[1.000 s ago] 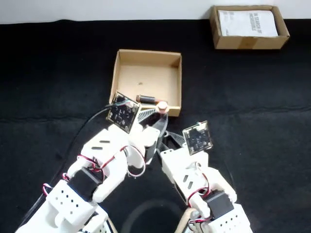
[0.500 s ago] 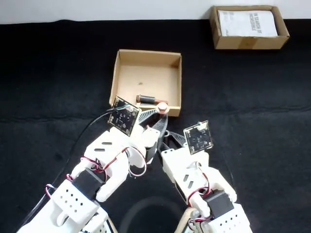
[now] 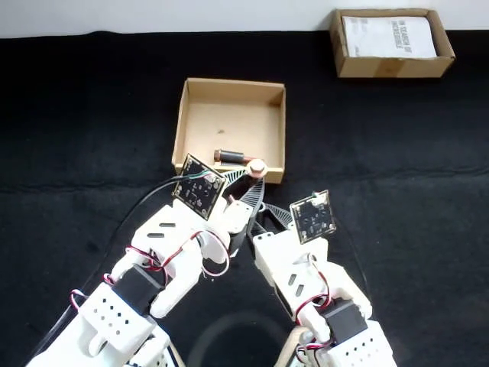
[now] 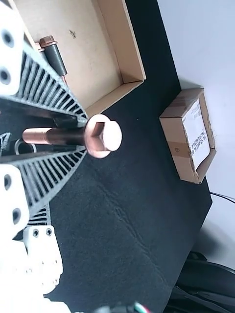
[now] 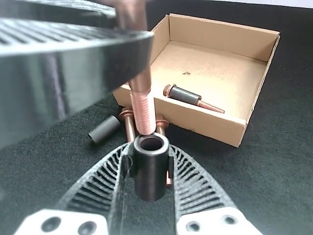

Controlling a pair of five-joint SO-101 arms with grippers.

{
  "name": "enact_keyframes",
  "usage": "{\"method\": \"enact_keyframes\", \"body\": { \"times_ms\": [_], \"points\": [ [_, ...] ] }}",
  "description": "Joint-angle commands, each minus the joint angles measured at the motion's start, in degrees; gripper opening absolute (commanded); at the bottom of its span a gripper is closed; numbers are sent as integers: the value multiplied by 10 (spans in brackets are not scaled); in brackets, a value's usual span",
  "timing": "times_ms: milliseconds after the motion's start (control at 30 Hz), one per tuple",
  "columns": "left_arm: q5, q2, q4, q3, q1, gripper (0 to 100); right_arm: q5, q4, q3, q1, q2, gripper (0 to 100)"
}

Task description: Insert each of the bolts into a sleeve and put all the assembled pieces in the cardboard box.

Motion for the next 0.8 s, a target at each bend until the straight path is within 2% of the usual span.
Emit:
{"method": "enact_keyframes", "body": {
  "times_ms": [0,400,633,767],
  "points": [
    [-3,-10,-12,-22,10,9,-2,-14,-2,6,-4,8],
    [-3,-10,5,-53,10,9,-2,-51,34,6,-3,8],
    [-1,-10,23,-50,42,9,-2,-67,37,6,-3,8],
    [32,-10,28,-48,45,9,-2,-67,37,6,-3,8]
  ]
}}
